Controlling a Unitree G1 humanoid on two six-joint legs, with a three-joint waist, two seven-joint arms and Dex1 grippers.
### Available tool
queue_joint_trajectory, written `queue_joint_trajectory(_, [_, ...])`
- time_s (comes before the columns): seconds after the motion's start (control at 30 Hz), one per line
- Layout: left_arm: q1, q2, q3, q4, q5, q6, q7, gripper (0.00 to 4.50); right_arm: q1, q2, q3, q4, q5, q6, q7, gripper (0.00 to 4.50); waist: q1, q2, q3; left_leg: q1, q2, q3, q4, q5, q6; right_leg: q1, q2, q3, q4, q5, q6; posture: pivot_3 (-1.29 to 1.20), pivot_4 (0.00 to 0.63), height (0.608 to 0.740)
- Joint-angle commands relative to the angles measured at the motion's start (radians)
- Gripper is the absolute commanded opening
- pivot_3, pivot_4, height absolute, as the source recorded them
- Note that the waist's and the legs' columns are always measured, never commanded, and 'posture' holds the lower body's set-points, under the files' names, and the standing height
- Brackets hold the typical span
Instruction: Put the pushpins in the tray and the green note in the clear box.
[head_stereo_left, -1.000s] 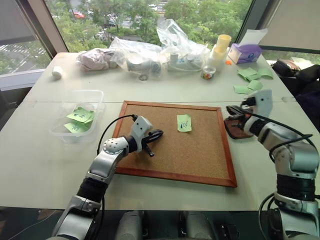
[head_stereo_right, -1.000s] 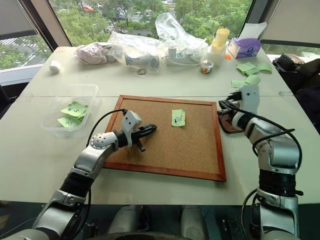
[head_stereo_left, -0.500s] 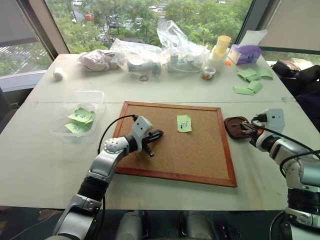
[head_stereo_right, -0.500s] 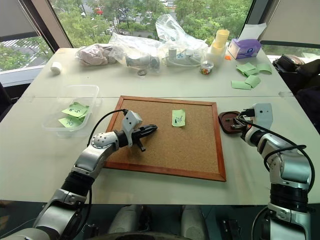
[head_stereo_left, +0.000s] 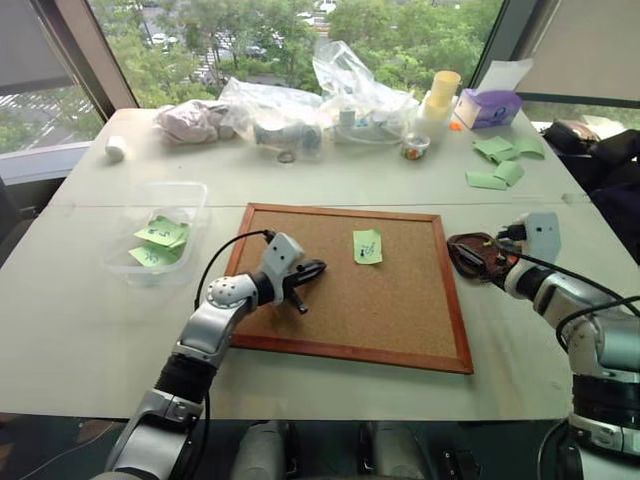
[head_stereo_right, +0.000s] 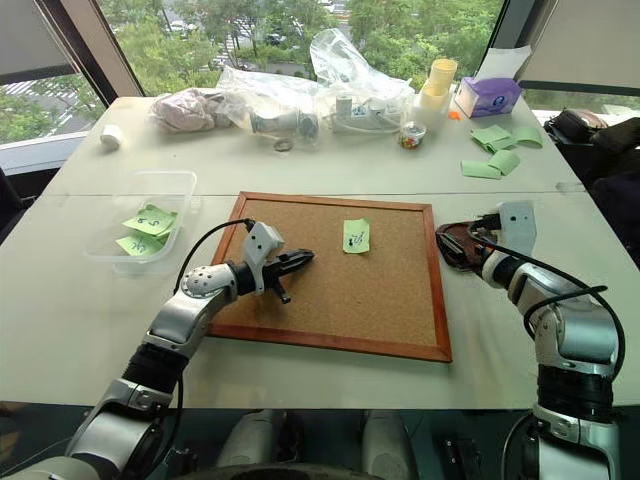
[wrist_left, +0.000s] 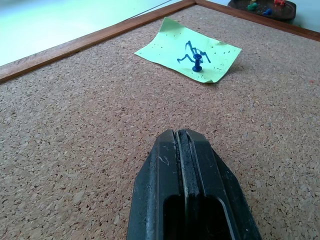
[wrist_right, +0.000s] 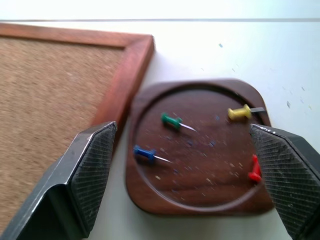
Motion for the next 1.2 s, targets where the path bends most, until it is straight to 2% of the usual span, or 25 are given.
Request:
queue_joint_trajectory(0.03, [0.04,0.008,-0.027,0.063,0.037,0.033,0.002,0.0,-0.041,0.016,0.079,-0.13,0.045,0.015,0.032,4.47,0.001,0.0,0.0,0.0,0.0,0.0,0.0,0.0,0.0,0.0,0.0,0.0,0.0,0.0,0.0,0.0,0.15,0.74])
queue_joint_trajectory(0.2, [0.034,0.006,-0.027,0.061,0.037,0.036,0.005,0.0,-0.093,0.079,0.228,-0.158,0.024,-0.005,0.029,4.47,0.001,0.0,0.0,0.0,0.0,0.0,0.0,-0.001,0.001,0.0,0.0,0.0,0.0,0.0,0.0,0.0,0.15,0.74])
queue_joint_trajectory(0.37, [0.035,0.009,-0.023,0.051,0.035,0.04,0.009,0.0,-0.141,0.136,0.358,-0.083,-0.041,-0.074,0.033,4.47,0.0,0.0,0.0,0.0,0.0,0.0,0.0,-0.001,0.001,0.0,0.0,0.0,0.0,0.0,0.0,0.0,0.15,0.74])
queue_joint_trajectory(0.53, [0.041,0.015,-0.017,0.039,0.034,0.044,0.014,0.0,-0.171,0.174,0.428,0.023,-0.104,-0.151,0.042,4.47,-0.001,0.0,0.0,-0.001,0.0,0.0,0.0,0.0,0.001,-0.001,0.0,0.0,0.0,0.0,0.0,0.0,0.15,0.74])
queue_joint_trajectory(0.7, [0.047,0.019,-0.011,0.028,0.034,0.051,0.024,0.0,-0.185,0.198,0.447,0.108,-0.141,-0.198,0.048,4.47,-0.002,0.0,0.0,0.0,0.0,0.001,-0.001,0.0,0.001,-0.001,0.0,0.0,0.0,0.0,0.0,0.0,0.15,0.74])
queue_joint_trajectory(0.8, [0.054,0.023,-0.011,0.018,0.033,0.053,0.026,0.0,-0.186,0.206,0.449,0.161,-0.159,-0.217,0.05,3.7,-0.003,-0.001,0.0,0.0,0.0,0.001,-0.001,0.0,0.0,-0.001,0.0,0.0,0.0,0.0,0.0,0.0,0.15,0.74])
queue_joint_trajectory(1.0, [0.061,0.022,-0.013,0.008,0.032,0.056,0.031,0.0,-0.18,0.209,0.457,0.192,-0.191,-0.246,0.056,0.88,-0.006,-0.001,0.0,0.0,0.0,0.001,-0.002,0.001,-0.002,-0.001,0.0,0.0,0.0,0.0,0.0,0.0,0.15,0.74])
queue_joint_trajectory(1.03, [0.061,0.022,-0.013,0.008,0.032,0.056,0.031,0.0,-0.179,0.206,0.461,0.188,-0.198,-0.249,0.058,0.25,-0.006,-0.001,0.0,0.0,0.0,0.001,-0.002,0.001,-0.002,-0.001,0.0,0.0,0.0,0.0,0.0,0.0,0.15,0.74])
queue_joint_trajectory(1.07, [0.06,0.022,-0.014,0.009,0.032,0.056,0.031,0.0,-0.176,0.203,0.464,0.184,-0.204,-0.252,0.06,0.06,-0.006,-0.001,0.0,0.0,0.0,0.001,-0.002,0.001,-0.002,-0.001,0.0,0.0,0.0,0.0,0.0,0.0,0.15,0.74])
queue_joint_trajectory(1.2, [0.057,0.019,-0.015,0.015,0.032,0.056,0.032,0.0,-0.171,0.188,0.455,0.123,-0.219,-0.26,0.059,0.06,-0.004,-0.001,0.0,0.0,0.0,0.001,-0.002,0.001,-0.002,-0.001,0.0,0.0,0.0,0.0,0.0,0.0,0.15,0.74])
